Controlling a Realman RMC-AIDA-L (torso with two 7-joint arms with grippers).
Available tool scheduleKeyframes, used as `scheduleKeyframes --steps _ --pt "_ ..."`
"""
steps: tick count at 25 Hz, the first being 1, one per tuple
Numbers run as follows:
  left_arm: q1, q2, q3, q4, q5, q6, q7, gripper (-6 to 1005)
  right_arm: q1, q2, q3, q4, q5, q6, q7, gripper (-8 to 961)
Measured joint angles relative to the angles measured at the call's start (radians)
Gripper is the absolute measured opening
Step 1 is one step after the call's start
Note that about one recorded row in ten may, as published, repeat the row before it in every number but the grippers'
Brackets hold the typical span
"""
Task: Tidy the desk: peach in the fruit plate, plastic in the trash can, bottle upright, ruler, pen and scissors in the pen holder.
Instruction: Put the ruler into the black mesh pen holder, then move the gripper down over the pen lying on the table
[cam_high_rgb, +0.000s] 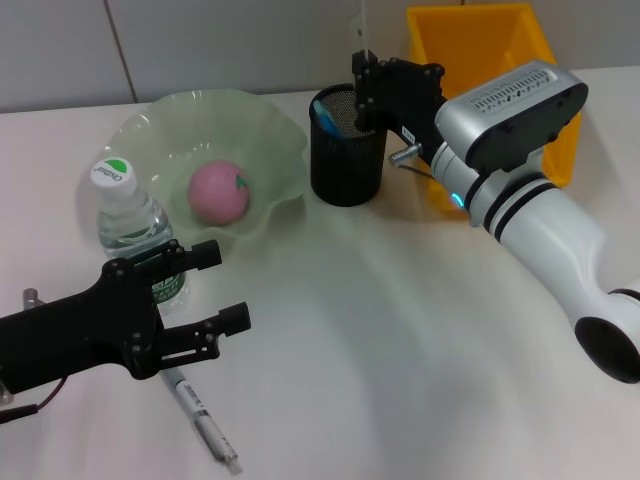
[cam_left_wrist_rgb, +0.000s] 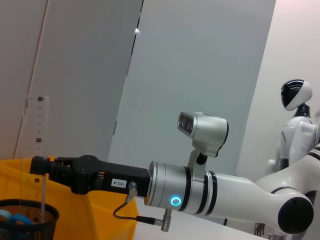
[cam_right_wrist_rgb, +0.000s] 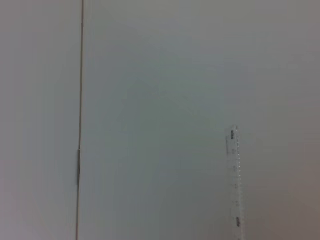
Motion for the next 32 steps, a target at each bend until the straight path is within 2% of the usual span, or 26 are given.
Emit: scheduleKeyframes --steps 7,12,19,28,32 --pt "0.0 -0.001 0.0 0.001 0.0 0.004 0.0 839 0.002 0.0 0.001 -0.012 -0.006 0.012 0.043 19" --pt "0.001 -0.001 0.0 0.002 0.0 0.007 0.0 838 -0.002 0.0 -0.003 -0.011 -0.007 0.017 0.044 223" --pt "0.003 0.003 0.0 0.002 0.0 0.009 -0.004 837 -0.013 -0.001 0.003 -0.004 -0.008 0.005 0.045 435" --pt "0.01 0.008 0.006 0.002 0.0 0.017 -0.001 835 -0.045 -0.003 0.005 0.002 -0.008 -0.069 0.072 637" --pt "0.011 0.011 0.008 0.009 0.0 0.023 0.0 834 -0.082 -0.007 -0.002 0.014 -0.027 -0.169 0.099 700"
